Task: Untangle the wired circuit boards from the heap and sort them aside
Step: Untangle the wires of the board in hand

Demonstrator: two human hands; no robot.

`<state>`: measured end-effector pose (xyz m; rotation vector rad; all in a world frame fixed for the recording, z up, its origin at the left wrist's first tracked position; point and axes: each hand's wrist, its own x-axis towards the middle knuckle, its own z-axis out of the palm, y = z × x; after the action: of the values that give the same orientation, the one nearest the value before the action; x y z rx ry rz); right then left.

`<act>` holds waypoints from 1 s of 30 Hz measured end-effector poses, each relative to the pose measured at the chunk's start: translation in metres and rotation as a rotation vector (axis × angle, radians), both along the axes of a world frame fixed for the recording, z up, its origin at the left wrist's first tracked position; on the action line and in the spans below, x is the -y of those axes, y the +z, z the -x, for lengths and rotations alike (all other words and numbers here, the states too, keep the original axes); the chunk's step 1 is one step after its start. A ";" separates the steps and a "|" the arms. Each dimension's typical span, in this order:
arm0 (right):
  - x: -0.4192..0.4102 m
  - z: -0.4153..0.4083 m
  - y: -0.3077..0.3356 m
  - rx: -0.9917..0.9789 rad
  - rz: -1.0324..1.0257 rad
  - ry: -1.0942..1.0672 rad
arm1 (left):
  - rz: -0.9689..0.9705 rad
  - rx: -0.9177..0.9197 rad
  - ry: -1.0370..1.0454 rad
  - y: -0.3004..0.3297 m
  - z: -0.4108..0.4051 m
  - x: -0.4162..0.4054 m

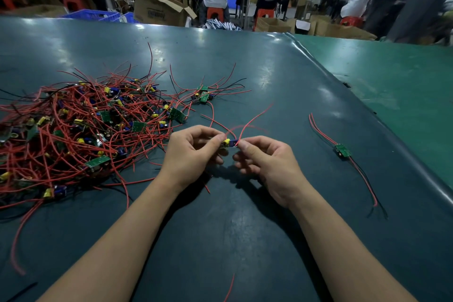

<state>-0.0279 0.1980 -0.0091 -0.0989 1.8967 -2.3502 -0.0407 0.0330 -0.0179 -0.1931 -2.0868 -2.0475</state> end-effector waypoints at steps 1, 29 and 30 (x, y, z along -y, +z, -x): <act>-0.001 0.000 0.000 0.011 0.016 -0.008 | -0.023 0.001 -0.025 0.001 -0.001 0.000; 0.000 0.004 -0.006 -0.049 0.016 -0.158 | -0.031 0.124 -0.248 -0.001 0.001 0.000; 0.000 0.004 -0.007 -0.052 0.022 -0.157 | -0.025 0.112 -0.228 -0.001 0.001 0.000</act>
<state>-0.0316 0.1981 -0.0166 -0.0133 1.9694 -2.4926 -0.0413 0.0331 -0.0191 -0.3332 -2.1930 -2.2611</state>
